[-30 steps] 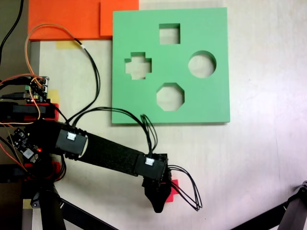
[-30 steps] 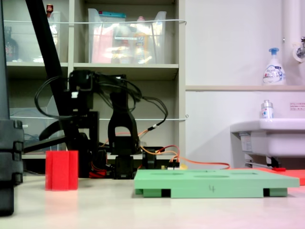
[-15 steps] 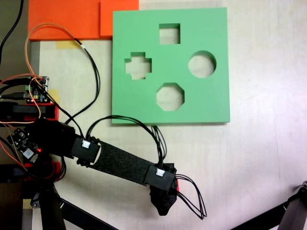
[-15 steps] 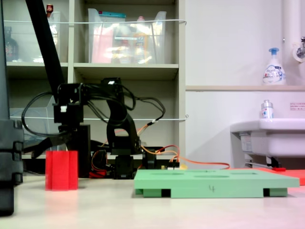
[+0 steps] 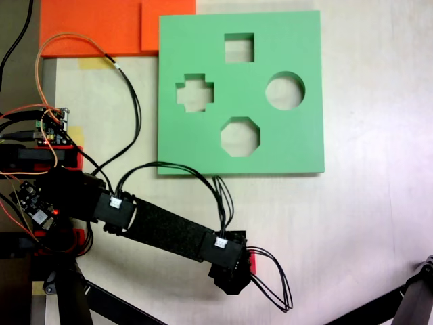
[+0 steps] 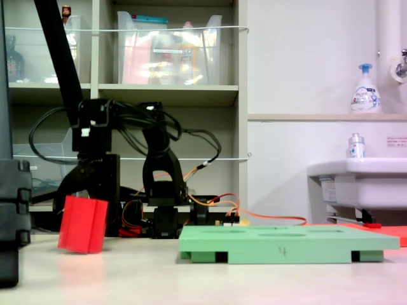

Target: Put the cross columnar block into the corresponding hole

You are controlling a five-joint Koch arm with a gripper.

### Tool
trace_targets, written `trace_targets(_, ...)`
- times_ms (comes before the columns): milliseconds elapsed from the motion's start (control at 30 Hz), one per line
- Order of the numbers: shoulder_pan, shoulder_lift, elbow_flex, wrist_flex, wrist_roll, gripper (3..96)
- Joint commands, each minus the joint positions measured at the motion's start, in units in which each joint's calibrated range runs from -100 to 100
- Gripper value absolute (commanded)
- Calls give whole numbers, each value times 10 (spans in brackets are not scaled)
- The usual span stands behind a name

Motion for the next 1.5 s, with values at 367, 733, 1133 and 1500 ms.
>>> trace_targets(367, 84, -354, 23, -43, 118, 314)
trace_targets(733, 273, -432, 28, -43, 282, 318)
trace_targets(1133, 379, -298, 24, -43, 410, 318)
trace_targets(1500, 388, -179, 26, -43, 411, 318)
